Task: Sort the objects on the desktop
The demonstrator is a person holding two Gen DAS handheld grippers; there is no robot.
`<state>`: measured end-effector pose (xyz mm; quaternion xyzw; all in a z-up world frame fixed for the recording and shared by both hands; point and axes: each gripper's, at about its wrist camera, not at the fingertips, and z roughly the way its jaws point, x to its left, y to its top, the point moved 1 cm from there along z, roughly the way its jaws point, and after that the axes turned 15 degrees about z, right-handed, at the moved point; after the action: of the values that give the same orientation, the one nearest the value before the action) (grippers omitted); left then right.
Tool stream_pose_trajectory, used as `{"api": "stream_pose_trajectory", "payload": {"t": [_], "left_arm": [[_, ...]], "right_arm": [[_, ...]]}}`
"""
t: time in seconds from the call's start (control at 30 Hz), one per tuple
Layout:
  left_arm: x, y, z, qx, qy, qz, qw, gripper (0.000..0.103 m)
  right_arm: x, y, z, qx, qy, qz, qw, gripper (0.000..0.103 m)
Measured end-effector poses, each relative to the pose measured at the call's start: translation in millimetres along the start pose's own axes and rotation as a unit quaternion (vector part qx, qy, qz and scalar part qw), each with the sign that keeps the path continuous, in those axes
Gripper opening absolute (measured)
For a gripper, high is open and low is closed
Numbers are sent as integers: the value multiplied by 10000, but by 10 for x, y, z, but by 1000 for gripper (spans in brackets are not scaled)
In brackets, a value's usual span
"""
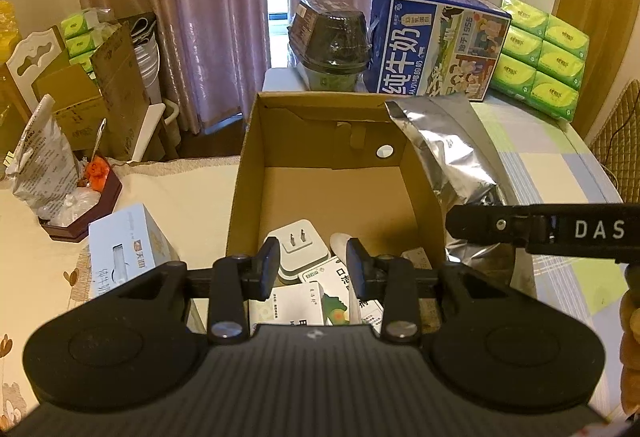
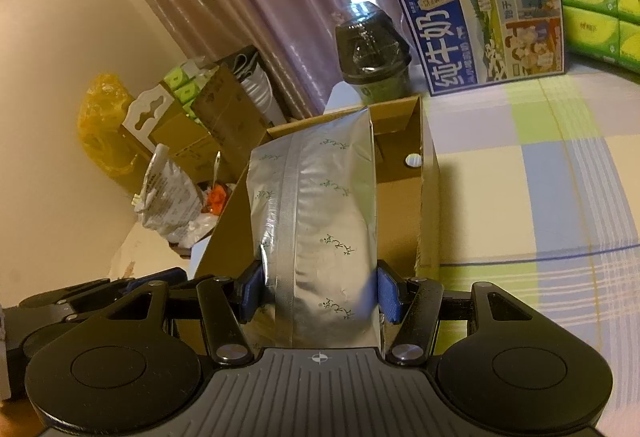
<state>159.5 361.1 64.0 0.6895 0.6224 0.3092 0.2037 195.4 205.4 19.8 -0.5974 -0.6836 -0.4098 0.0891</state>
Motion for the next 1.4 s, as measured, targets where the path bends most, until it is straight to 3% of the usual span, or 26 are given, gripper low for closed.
{"api": "stream_pose_trajectory", "payload": {"t": [0.07, 0.5, 0.7, 0.77, 0.97, 1.2, 1.4], "left_arm": [[9, -8, -14, 1, 15, -14, 10000, 31], [-3, -109, -58, 8, -4, -126, 9999, 37], [-91, -155, -183, -12, -29, -196, 9998, 50], [-125, -166, -249, -29, -7, -214, 9998, 65], [-215, -202, -514, -124, 86, -253, 9996, 86], [-330, -305, -882, -274, 261, -281, 9989, 101], [-417, -457, -1187, -372, 478, -293, 9977, 102]], "right_arm": [[-14, 4, -16, -58, 119, 76, 9999, 70], [-185, -17, -230, -164, 67, 168, 9997, 76], [-236, -107, -427, -198, 49, 158, 9997, 81], [-233, -158, -507, -218, 40, 162, 9996, 84], [-164, -340, -778, -270, 3, -8, 9996, 98], [-121, -537, -1121, -312, -56, 3, 9995, 101], [-95, -685, -1394, -310, -228, -196, 9991, 101]]}}
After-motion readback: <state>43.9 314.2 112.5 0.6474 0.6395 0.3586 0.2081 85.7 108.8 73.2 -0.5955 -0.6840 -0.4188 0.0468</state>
